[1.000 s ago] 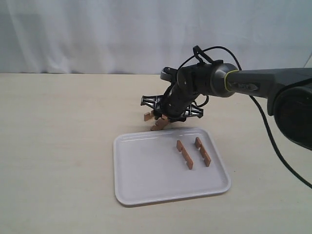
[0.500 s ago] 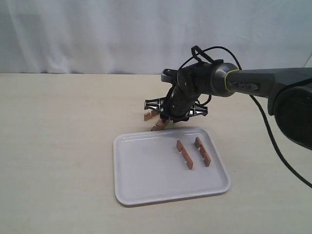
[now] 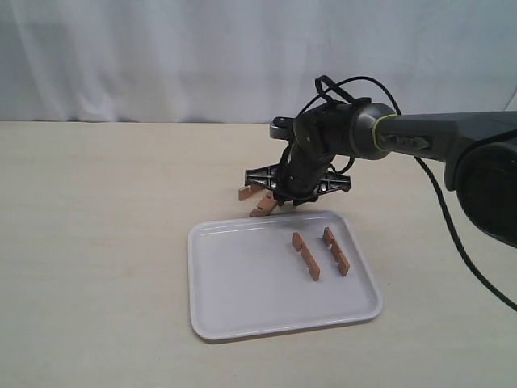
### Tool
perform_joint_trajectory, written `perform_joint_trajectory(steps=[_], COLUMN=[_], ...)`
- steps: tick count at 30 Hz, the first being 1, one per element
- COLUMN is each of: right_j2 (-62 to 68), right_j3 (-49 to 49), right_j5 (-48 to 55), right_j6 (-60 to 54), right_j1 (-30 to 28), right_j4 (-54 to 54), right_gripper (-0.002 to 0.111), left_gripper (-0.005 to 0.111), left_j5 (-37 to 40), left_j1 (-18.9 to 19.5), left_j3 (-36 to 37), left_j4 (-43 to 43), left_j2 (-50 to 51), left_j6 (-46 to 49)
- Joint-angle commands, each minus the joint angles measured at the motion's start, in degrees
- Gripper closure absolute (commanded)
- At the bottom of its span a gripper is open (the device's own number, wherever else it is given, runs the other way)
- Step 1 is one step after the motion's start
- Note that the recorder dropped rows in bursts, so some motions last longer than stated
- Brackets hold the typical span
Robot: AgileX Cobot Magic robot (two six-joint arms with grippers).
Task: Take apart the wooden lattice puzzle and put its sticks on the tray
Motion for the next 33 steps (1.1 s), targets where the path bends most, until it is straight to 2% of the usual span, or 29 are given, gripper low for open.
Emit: perform_joint_trajectory(steps=[1,3,8,10,15,20,33], right_j2=[-2.89,-3.97,-4.56,-4.56,-3.96,-1.56,2.6], right_j3=[0.0,0.0,0.0,0.0,-3.71,-8.64,-9.29], right_j5=[0.55,0.94,2.27,2.39,8.29,15.38,10.23], right_j6=[-0.38,-0.66,-3.28,-3.16,1.77,1.87,5.03], right_j1=[-0.17,-0.03,2.07,3.55,5.36,5.89,6.46], right_j4=[1.51,1.97,1.6,-0.22,-4.97,-5.0,-9.14], right_gripper=[0.081,0.078,0.057,0.054,0.054,0.054,0.054], left_gripper=[0.107,0.107,0.107,0.107,0.107,0.107,0.107], left_j5=[-0.65,-0.65,-0.65,-0.65,-0.65,-0.65,-0.65], left_j1=[-0.06,-0.06,-0.06,-0.06,-0.06,-0.06,-0.06], left_j3=[0.13,0.13,0.13,0.13,0.13,0.13,0.13], left_j4=[-0.04,-0.04,-0.04,-0.04,-0.04,-0.04,-0.04], left_j2=[0.02,0.02,0.02,0.02,0.02,0.02,0.02], left_j6=[-0.18,-0.18,-0.18,-0.18,-0.18,-0.18,-0.18])
